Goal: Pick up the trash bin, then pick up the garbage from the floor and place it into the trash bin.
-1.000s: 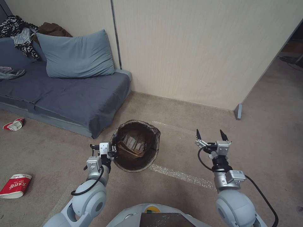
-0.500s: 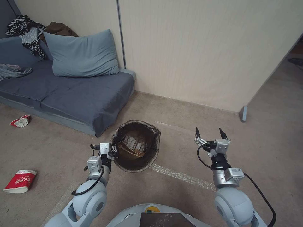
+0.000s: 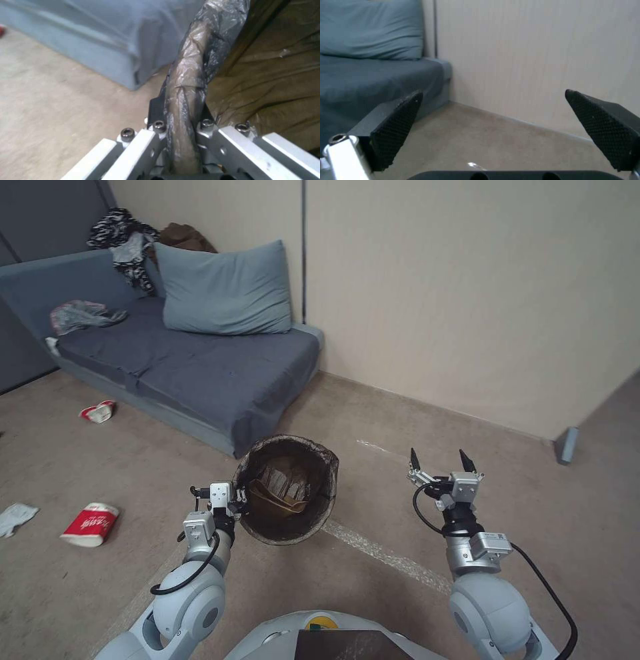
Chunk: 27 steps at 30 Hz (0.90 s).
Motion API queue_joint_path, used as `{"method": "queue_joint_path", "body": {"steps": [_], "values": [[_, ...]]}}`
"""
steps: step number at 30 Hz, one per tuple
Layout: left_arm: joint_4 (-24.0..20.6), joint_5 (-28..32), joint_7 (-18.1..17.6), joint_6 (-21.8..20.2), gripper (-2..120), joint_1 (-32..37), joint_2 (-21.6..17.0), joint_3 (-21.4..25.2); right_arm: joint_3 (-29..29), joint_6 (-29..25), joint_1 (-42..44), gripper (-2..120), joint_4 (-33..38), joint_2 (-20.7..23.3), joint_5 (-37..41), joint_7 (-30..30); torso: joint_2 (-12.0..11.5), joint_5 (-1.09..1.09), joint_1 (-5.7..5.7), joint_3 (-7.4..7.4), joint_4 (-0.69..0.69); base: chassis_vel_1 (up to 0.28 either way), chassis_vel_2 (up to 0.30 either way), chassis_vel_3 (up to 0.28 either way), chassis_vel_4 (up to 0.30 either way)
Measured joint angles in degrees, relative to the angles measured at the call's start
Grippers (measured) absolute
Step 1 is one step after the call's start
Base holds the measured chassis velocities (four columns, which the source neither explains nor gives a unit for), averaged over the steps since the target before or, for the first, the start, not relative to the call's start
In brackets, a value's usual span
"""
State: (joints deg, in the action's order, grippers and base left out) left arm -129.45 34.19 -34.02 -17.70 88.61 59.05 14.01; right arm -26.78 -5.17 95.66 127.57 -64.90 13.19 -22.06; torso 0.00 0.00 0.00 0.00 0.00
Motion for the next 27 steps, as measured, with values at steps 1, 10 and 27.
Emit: {"method": "queue_joint_path", "body": {"steps": [1,10,27], "values": [[0.0,0.0,0.0,0.0,0,0.0,0.0,0.0,0.0,0.0,0.0,100,0.0,0.0,0.0,0.0,0.0,0.0,0.0,0.0,0.0,0.102,0.095,0.103,0.124],[-0.32,0.02,0.09,0.0,0,0.22,-0.05,0.03,0.62,0.16,-0.32,100,-0.05,0.73,0.12,-0.08,0.0,0.0,0.0,0.0,0.0,0.119,0.112,0.111,0.116],[-0.92,-0.12,0.27,0.09,0,1.07,-0.05,0.3,1.43,0.44,-0.62,100,0.05,0.61,-0.08,-0.2,0.0,0.0,0.0,0.0,-0.01,0.127,0.124,0.123,0.126]]}}
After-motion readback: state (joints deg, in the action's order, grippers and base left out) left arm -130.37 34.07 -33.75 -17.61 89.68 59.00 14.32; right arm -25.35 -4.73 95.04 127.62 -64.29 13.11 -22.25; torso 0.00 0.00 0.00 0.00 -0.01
